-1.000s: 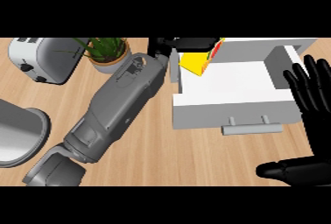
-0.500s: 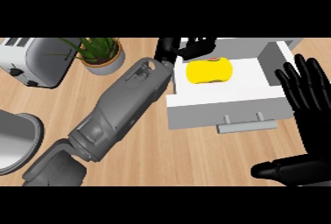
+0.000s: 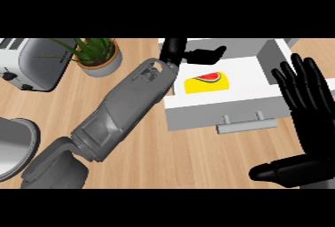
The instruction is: Pick up the cup, place it into the drawer and close the drawer
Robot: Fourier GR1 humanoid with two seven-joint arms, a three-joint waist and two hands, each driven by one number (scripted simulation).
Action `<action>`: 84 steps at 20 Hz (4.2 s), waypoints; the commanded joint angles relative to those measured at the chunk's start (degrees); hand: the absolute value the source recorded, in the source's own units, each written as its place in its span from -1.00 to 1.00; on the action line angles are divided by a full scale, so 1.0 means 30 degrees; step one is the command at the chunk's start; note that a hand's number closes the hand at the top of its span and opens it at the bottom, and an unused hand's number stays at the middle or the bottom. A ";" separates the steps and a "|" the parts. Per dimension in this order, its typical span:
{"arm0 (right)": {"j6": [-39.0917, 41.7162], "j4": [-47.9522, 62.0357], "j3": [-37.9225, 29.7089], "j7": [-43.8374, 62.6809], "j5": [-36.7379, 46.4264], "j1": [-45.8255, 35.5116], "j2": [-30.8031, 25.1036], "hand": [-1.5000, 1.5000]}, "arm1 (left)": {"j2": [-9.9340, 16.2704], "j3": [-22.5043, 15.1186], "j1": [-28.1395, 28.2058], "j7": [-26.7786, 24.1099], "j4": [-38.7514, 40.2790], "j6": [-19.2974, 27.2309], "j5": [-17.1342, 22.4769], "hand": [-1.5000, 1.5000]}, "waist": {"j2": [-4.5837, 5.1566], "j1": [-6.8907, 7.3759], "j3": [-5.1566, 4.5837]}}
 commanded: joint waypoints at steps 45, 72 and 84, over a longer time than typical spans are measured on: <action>0.2960 0.2071 0.4298 -0.3660 1.2732 0.1336 -0.5355 1.00 | 0.9213 0.4754 1.7280 0.0063 -1.9943 -0.3222 0.4617 -1.00 | -0.0516 0.2663 -0.0038; -0.3041 2.5473 0.2732 -1.0044 1.9060 -1.0093 -0.1845 -1.00 | 1.0029 1.0049 2.3877 -0.1168 -2.0337 -1.0886 0.3978 -1.00 | -0.0410 0.2500 -0.0030; -0.3343 3.3082 0.0624 -1.2397 1.8952 -1.5147 -0.3294 -1.00 | 1.0431 1.0619 2.4101 -0.0330 -2.0510 -1.2100 0.4283 -1.00 | -0.0137 0.3339 0.0000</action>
